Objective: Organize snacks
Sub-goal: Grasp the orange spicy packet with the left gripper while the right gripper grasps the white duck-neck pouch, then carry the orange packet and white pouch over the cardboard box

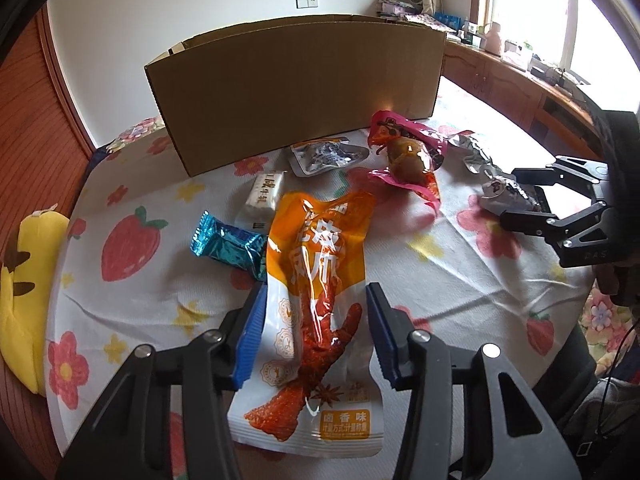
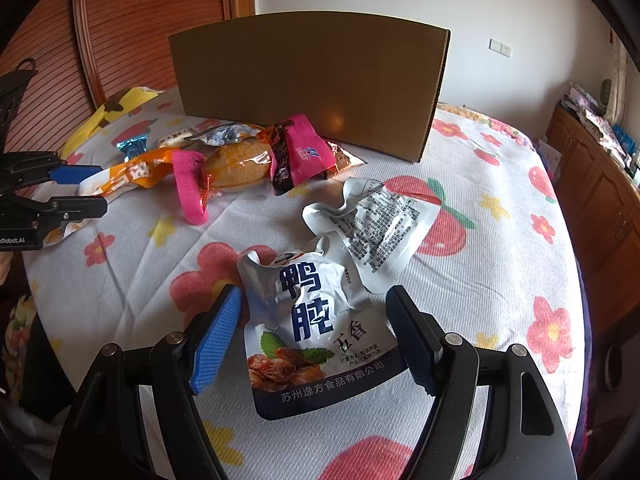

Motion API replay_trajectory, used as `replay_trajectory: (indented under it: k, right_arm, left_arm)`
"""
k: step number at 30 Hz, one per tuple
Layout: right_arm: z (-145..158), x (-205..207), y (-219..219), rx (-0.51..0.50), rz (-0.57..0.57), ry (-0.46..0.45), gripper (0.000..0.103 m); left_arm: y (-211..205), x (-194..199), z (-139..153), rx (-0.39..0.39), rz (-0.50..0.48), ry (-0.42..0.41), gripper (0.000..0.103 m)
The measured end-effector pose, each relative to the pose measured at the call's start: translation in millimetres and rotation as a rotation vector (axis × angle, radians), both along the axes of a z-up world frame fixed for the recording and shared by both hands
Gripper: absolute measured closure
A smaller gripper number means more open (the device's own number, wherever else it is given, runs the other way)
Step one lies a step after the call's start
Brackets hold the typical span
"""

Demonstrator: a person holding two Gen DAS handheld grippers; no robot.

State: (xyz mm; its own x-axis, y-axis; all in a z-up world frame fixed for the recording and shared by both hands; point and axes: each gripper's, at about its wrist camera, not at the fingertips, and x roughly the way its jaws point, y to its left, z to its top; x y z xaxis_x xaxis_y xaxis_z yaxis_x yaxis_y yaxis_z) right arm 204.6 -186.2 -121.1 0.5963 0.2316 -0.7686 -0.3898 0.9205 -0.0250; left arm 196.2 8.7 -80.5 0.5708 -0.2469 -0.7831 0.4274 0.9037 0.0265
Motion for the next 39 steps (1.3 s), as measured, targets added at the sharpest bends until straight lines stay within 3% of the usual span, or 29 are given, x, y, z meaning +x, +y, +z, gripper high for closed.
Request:
replay_trajectory:
  k: [9, 11, 14, 26, 39]
  right_arm:
    - [2, 4, 0, -0.010, 0.008, 0.040, 0.025]
    - [3, 3, 1, -0.008, 0.015, 0.043, 0.037]
    - [5, -2, 3, -0.014, 0.021, 0.042, 0.040]
    - [12, -17, 6, 0.032, 0.029, 0.031, 0.041]
    - [91, -4, 11, 0.063, 0.072, -0.131, 0.041]
  left_arm:
    - [-3, -18, 6, -0.064, 0.013, -0.027, 0.055]
    - [-3, -20, 8, -0.078, 0.016, -0.034, 0.055]
    - [-5, -23, 11, -0.088, 0.017, -0.042, 0.055]
    - [-2, -30, 32, -0.121, 0.026, -0.093, 0.055]
    - [13, 0, 88, -0.170, 0.073, -0.226, 0.055]
